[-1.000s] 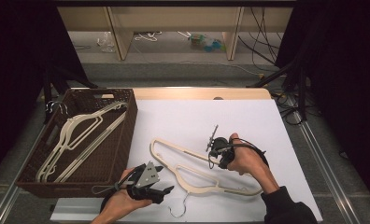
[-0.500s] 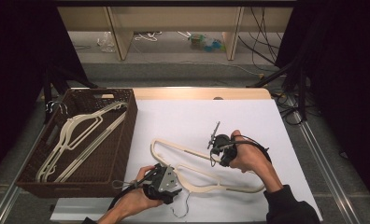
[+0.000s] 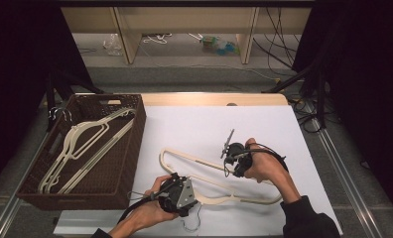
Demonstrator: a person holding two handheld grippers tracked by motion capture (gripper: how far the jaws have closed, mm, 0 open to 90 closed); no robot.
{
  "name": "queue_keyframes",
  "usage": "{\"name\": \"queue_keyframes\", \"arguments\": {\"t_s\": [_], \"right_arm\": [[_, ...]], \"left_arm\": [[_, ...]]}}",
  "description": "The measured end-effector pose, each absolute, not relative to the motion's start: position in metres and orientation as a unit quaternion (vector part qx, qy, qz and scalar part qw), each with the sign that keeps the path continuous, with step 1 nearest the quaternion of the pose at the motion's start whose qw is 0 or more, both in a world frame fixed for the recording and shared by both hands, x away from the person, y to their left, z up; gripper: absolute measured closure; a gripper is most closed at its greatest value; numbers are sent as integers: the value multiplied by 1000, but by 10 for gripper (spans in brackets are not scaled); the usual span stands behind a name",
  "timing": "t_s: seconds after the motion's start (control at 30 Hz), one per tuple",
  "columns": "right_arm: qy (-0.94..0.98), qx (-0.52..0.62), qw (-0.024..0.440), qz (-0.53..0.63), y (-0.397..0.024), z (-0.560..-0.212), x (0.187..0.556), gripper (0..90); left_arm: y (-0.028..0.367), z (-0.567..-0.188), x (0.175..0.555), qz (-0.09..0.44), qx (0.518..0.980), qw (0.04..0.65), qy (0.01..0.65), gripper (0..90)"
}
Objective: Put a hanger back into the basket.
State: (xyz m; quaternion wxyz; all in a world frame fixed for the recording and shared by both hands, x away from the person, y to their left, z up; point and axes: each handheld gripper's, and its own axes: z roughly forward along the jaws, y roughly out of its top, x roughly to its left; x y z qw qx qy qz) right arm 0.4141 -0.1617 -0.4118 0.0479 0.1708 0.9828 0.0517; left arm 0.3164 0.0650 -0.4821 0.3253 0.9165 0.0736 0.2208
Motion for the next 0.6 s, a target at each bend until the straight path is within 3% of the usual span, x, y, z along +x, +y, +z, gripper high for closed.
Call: {"name": "queue_keyframes", "arguments": {"t_s": [0.07,0.33,0.6], "right_arm": [[983,172,35,53,-162,-417,416,796],[983,171,14,62,-165,-426,419,796],[985,157,9,63,-167,-426,419,791]], "left_arm": [[64,-482,315,217,916,331,59,268],[58,-480,311,185,927,327,-14,525],[46,-470,306,168,937,301,-59,624]]}}
